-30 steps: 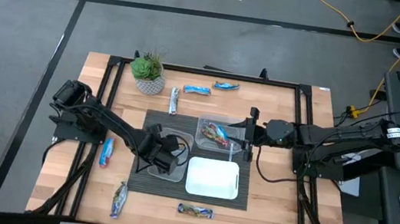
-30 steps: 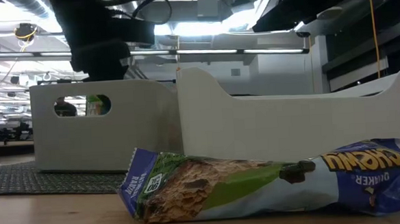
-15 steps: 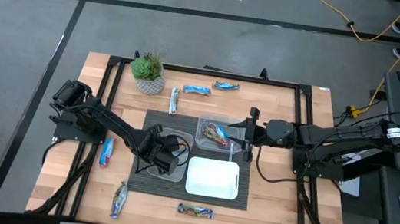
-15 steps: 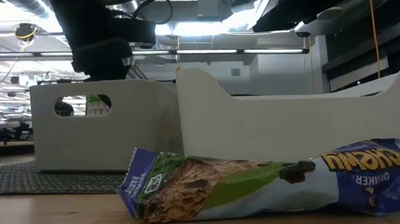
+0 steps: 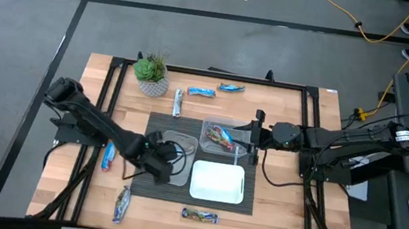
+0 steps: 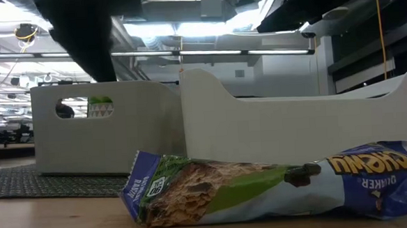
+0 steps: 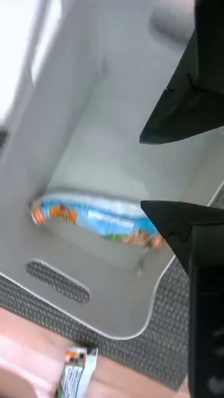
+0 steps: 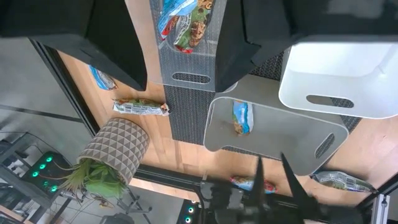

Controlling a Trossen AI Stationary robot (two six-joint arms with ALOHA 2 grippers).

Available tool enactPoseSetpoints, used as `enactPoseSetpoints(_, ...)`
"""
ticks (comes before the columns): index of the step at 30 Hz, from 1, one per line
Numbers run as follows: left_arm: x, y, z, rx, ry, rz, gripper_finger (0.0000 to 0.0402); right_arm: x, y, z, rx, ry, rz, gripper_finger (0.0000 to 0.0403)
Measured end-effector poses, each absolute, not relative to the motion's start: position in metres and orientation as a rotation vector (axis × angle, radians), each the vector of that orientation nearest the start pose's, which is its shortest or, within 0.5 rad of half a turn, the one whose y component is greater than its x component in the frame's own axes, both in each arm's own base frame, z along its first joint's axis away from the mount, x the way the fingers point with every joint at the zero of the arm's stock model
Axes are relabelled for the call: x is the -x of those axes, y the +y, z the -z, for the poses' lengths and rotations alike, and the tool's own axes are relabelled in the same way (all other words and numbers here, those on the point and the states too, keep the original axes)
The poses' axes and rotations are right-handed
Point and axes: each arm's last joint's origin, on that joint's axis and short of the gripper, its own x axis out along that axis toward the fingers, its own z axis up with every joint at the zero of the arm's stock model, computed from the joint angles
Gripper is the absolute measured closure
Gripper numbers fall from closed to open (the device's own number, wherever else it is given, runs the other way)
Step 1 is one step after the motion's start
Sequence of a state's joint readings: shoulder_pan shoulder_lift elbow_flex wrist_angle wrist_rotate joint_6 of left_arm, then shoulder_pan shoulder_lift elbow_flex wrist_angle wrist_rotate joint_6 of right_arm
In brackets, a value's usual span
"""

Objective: Pick and place Granola Bars by type
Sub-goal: Put the blue granola bar into the white bin

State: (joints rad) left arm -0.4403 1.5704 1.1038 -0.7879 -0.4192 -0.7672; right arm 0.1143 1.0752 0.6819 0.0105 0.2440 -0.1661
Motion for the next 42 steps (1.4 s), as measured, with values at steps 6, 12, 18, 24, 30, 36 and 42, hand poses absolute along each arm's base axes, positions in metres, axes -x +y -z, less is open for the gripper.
enactPoseSetpoints(6, -0.248, -0.134, -0.248, 0.220, 0.969, -0.318, 0.0253, -0.232, 0.020, -0.261, 0.232, 0.387, 0.097, 0.0211)
enactPoseSetpoints(12, -0.228, -0.159, -0.257, 0.302, 0.954, -0.247, 0.0253, -0.232, 0.020, -0.261, 0.232, 0.387, 0.097, 0.0211)
enactPoseSetpoints(18, -0.208, -0.188, -0.251, 0.401, 1.019, -0.197, 0.0254, -0.232, 0.020, -0.261, 0.232, 0.387, 0.097, 0.0211)
enactPoseSetpoints(24, -0.187, -0.212, -0.242, 0.480, 1.060, -0.228, 0.0254, -0.232, 0.020, -0.261, 0.232, 0.387, 0.097, 0.0211)
enactPoseSetpoints(30, -0.169, -0.230, -0.230, 0.551, 1.107, -0.286, 0.0254, -0.232, 0.020, -0.261, 0.232, 0.387, 0.097, 0.0211)
enactPoseSetpoints(36, -0.159, -0.244, -0.216, 0.602, 1.146, -0.354, 0.0253, -0.232, 0.020, -0.261, 0.232, 0.387, 0.097, 0.0211)
enactPoseSetpoints(42, -0.154, -0.252, -0.196, 0.587, 1.262, -0.435, 0.0242, -0.232, 0.020, -0.261, 0.232, 0.387, 0.097, 0.0211)
